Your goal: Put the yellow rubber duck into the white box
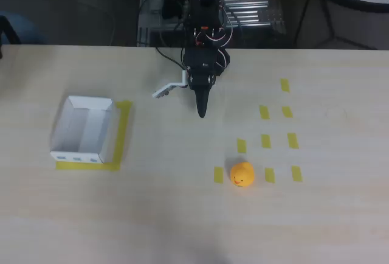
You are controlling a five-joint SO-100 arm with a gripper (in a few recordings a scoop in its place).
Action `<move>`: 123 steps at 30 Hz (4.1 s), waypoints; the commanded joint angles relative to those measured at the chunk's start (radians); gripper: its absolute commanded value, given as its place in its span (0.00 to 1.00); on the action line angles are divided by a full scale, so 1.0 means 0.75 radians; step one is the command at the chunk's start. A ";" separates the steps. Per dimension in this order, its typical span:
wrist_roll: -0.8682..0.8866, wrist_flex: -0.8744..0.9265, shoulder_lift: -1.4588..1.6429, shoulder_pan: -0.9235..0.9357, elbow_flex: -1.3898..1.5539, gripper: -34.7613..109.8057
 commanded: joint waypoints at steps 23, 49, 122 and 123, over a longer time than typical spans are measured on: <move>0.008 0.025 0.067 -0.029 0.029 0.24; 0.008 0.025 0.067 -0.029 0.029 0.24; -0.061 0.178 -1.117 0.012 -1.266 0.29; -0.061 0.225 -1.182 0.010 -1.376 0.30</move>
